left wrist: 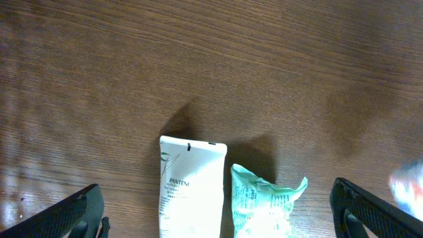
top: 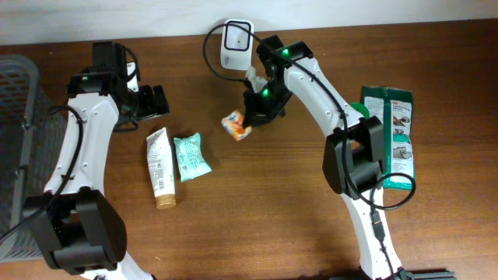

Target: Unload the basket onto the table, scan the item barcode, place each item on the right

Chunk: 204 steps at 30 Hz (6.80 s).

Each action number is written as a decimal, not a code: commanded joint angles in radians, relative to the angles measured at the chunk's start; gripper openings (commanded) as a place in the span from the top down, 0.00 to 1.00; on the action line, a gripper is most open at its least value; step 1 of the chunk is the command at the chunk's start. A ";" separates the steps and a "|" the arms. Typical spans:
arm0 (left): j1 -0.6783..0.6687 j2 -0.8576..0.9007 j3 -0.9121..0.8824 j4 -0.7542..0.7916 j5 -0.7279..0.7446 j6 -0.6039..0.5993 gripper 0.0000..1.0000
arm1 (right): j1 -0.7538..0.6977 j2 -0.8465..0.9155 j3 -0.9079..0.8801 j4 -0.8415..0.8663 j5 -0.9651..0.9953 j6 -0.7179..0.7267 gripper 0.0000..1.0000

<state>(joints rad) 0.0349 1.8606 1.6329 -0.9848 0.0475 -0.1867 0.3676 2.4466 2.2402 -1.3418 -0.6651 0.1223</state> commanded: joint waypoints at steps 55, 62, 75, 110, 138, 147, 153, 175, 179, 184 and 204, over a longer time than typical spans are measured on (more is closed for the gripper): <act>0.001 -0.011 0.011 -0.001 -0.003 0.002 0.01 | 0.103 0.147 0.200 1.065 1.129 -0.907 0.96; 0.001 -0.011 0.011 -0.001 -0.003 0.002 0.01 | 0.090 0.038 0.200 0.952 1.009 -0.669 0.96; 0.001 -0.011 0.011 -0.001 -0.003 0.002 0.01 | -0.214 -0.434 0.200 0.138 0.532 0.019 0.96; 0.003 -0.011 0.011 -0.001 -0.003 0.002 0.01 | -0.372 -0.297 0.223 -0.247 0.352 -0.113 0.41; 0.177 -0.075 0.312 -0.211 0.034 -0.059 0.01 | 0.260 -0.079 -0.222 0.666 0.175 0.097 0.25; 0.177 -0.074 0.285 -0.218 0.034 -0.059 0.01 | 0.289 0.008 -0.226 0.639 0.122 0.100 0.34; 0.177 -0.073 0.285 -0.217 0.034 -0.059 0.01 | 0.289 0.037 -0.240 0.649 0.122 0.096 0.41; 0.096 -0.042 0.285 -0.206 0.035 -0.060 0.04 | 0.056 -0.168 -0.277 0.298 0.357 0.295 0.37; 0.026 0.024 0.284 -0.206 0.060 -0.075 0.07 | -0.044 -0.167 -0.246 0.290 0.332 -0.046 0.33; -0.090 0.148 0.284 -0.205 0.144 -0.124 0.28 | -0.047 -0.130 -0.247 0.376 0.243 -0.249 0.33; -0.183 0.216 0.283 -0.123 0.140 -0.150 0.31 | -0.017 -0.004 -0.246 0.388 0.173 0.489 0.96</act>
<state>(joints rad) -0.1120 2.0525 1.9194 -1.1099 0.1768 -0.3149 0.3145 2.4248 1.9804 -0.9447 -0.5694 0.4751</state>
